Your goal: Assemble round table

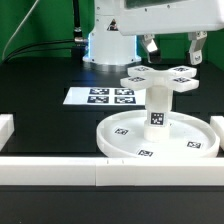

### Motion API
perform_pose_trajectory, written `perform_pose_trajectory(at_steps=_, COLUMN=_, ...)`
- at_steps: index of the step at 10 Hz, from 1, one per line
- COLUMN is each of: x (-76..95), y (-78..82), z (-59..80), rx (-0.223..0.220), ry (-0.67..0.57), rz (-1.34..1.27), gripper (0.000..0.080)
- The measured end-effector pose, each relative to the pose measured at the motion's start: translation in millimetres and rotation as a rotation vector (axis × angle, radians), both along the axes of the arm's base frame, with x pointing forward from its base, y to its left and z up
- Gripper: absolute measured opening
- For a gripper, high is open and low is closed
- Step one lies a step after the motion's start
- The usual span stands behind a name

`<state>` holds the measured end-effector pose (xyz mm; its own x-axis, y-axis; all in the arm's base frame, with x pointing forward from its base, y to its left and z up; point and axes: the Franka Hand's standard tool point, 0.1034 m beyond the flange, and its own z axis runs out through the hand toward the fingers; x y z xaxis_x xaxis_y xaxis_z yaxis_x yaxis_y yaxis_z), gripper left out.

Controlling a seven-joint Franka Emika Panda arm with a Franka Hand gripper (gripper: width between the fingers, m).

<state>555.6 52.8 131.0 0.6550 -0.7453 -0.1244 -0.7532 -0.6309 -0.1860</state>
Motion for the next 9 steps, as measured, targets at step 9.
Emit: perform_pose_trajectory(at_steps=9, x=2.7, y=12.4, z=-5.4, rx=-0.101, ry=-0.123, rz=0.897, gripper=0.0649)
